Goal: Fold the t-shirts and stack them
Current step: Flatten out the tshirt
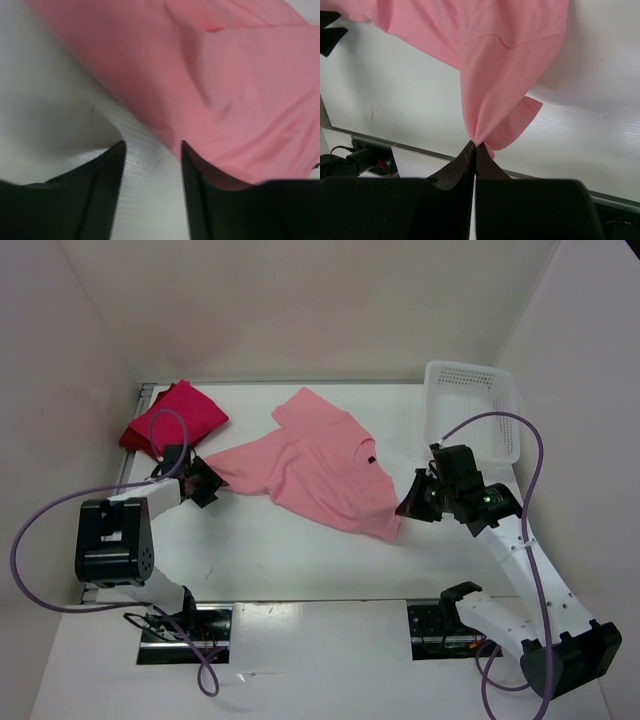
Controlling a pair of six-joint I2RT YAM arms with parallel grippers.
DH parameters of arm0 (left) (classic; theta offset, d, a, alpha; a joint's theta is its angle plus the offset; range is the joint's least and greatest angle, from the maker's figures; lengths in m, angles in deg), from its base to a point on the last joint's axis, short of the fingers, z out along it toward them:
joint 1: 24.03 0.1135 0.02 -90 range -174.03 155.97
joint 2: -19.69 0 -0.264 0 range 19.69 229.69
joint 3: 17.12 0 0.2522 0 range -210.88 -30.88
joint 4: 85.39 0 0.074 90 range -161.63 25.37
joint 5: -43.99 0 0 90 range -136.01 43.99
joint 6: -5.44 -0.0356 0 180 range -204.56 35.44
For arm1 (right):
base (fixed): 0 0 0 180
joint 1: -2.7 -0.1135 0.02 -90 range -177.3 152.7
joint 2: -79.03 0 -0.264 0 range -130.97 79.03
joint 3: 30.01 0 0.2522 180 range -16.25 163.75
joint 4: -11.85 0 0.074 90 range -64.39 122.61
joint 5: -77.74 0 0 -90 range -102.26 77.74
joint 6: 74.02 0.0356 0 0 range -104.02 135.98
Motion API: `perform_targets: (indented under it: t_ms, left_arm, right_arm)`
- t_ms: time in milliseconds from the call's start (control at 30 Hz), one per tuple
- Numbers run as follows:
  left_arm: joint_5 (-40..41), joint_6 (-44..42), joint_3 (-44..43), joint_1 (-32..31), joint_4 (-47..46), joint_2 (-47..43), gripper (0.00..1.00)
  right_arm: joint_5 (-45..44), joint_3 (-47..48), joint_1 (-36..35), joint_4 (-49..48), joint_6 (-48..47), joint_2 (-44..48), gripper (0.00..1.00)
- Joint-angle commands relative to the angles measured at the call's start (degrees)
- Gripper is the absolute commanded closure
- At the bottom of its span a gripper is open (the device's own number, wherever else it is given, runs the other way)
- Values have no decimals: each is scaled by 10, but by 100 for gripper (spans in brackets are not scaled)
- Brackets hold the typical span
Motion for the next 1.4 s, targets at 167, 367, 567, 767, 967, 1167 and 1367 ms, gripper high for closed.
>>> perform_targets:
  t_ms: [167, 367, 567, 767, 967, 1167, 1367]
  left_arm:
    - [9, -13, -69, 2, -48, 75, 88]
    - [-34, -67, -155, 2, 96, 11, 100]
    - [-69, -128, -220, 2, 369, -205, 100]
    - [-35, -197, -383, -17, 456, -124, 100]
    - [-8, -276, -476, 8, 412, 151, 94]
    - [-75, -212, -693, 8, 359, 328, 98]
    - [-91, -194, -873, 8, 384, 370, 100]
  right_arm:
    - [10, 26, 4, -33, -5, 10, 99]
    - [16, 31, 4, -33, -5, 10, 99]
    - [24, 18, 9, -33, -10, 3, 99]
    - [24, 52, 9, -70, -28, -69, 99]
    - [-17, 82, 15, -81, -47, -107, 99]
    - [-17, 94, 28, -100, -47, -135, 99]
    - [-17, 106, 33, -100, -41, -140, 99]
